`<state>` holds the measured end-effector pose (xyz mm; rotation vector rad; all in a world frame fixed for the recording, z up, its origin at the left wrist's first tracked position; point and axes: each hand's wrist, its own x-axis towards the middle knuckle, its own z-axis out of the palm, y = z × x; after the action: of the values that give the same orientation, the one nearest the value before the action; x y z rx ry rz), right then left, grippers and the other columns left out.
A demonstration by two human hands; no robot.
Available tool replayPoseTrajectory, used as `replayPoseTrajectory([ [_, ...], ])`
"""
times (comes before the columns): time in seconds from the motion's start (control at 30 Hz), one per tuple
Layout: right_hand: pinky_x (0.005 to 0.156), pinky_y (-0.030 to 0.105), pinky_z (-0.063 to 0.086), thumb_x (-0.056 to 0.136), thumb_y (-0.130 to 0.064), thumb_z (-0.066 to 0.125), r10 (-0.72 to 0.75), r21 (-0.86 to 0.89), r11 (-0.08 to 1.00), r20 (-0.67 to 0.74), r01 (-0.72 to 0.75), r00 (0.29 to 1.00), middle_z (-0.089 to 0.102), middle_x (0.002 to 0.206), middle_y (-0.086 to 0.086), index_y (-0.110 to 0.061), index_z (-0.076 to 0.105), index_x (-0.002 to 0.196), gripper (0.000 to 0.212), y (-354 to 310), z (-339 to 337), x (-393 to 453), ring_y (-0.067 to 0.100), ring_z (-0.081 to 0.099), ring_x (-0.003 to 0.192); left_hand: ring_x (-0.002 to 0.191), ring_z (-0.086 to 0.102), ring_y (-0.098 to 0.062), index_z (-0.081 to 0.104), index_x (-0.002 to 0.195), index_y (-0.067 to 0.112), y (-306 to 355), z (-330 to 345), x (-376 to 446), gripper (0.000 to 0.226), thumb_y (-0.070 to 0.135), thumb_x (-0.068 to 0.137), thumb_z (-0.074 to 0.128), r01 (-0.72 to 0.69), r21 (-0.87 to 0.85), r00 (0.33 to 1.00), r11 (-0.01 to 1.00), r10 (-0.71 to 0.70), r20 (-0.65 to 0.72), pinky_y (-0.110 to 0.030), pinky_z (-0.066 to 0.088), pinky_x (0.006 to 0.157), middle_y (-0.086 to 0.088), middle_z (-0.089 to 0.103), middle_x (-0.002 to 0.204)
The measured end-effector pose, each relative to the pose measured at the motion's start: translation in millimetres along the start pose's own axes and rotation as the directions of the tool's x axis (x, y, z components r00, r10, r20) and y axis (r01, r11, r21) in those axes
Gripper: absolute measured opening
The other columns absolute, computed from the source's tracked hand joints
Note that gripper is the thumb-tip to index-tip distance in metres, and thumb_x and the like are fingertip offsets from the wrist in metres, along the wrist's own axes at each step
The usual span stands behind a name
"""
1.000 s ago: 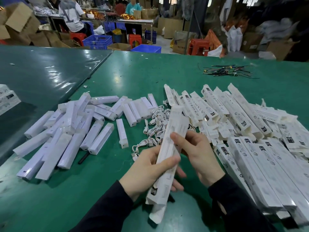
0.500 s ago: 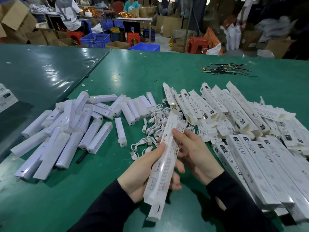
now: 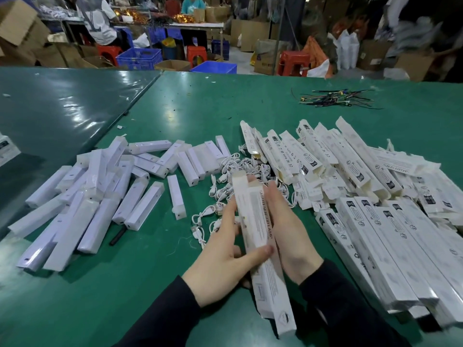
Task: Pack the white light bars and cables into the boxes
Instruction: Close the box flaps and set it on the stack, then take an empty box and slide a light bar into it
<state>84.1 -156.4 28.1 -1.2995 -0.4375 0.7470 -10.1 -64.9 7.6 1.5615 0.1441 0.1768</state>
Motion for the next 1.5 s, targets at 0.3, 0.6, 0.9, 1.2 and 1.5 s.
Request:
replayPoseTrajectory([
  [0.3, 0.091, 0.012, 0.048, 0.1, -0.013, 0.047, -0.084, -0.207, 0.972, 0.128, 0.11, 0.988, 0.062, 0.13, -0.016, -0.03, 0.054, 0.135, 0.04, -5.3, -7.0, 1.9, -0.002, 0.059, 0.115, 0.057, 0.065, -0.012, 0.02, 0.139, 0.052, 4.3, -8.8, 2.1, 0.077, 0.011, 0.081, 0.051, 0.049, -0.108, 0.997, 0.993, -0.041, 0.07, -0.022, 0.047, 0.041, 0.005, 0.067, 0.074],
  [0.6, 0.1, 0.013, 0.042, 0.101, -0.026, 0.049, -0.158, -0.222, 0.957, 0.136, 0.185, 0.978, 0.051, 0.141, -0.022, -0.034, 0.044, 0.145, 0.045, 5.6, -1.6, 4.9, -0.007, 0.05, 0.124, 0.086, 0.067, -0.019, 0.017, 0.152, 0.031, 10.4, -9.6, 5.9, 0.093, 0.008, 0.078, 0.068, -0.017, -0.117, 0.999, 0.993, 0.02, 0.026, -0.035, 0.056, 0.077, -0.01, 0.064, 0.12],
  [0.9, 0.055, 0.019, 0.049, 0.096, -0.014, 0.058, -0.219, -0.135, 0.966, 0.037, 0.222, 0.975, 0.066, 0.075, -0.011, -0.022, 0.06, 0.11, 0.016, 2.0, -5.3, 2.9, 0.003, 0.06, 0.063, 0.06, 0.067, -0.016, 0.013, 0.144, 0.044, 17.9, -7.4, 2.4, 0.089, -0.018, 0.09, 0.049, -0.056, -0.159, 0.998, 0.986, 0.062, 0.031, -0.023, 0.054, 0.06, -0.004, 0.07, 0.084],
  [1.2, 0.062, 0.024, 0.048, 0.074, -0.042, 0.07, -0.101, -0.12, 0.988, -0.003, 0.1, 0.995, 0.072, 0.077, -0.001, -0.021, 0.057, 0.108, 0.042, 0.7, -2.7, 2.1, 0.012, 0.059, 0.065, 0.038, 0.058, -0.03, 0.036, 0.118, 0.037, 15.6, -15.0, 3.4, 0.045, 0.013, 0.085, 0.055, 0.081, -0.291, 0.995, 0.953, -0.06, 0.081, -0.032, 0.05, 0.039, -0.021, 0.058, 0.065],
  [1.5, 0.071, 0.031, 0.049, 0.095, -0.043, 0.055, 0.075, 0.016, 0.997, -0.051, -0.074, 0.996, 0.074, 0.093, 0.002, -0.024, 0.078, 0.1, 0.03, -5.1, -7.1, 3.8, 0.016, 0.062, 0.076, 0.041, 0.06, -0.031, 0.039, 0.104, 0.034, 9.1, -10.5, 2.6, 0.027, 0.015, 0.09, 0.051, 0.135, -0.26, 0.975, 0.956, -0.081, 0.206, -0.034, 0.052, 0.041, -0.019, 0.059, 0.075],
])
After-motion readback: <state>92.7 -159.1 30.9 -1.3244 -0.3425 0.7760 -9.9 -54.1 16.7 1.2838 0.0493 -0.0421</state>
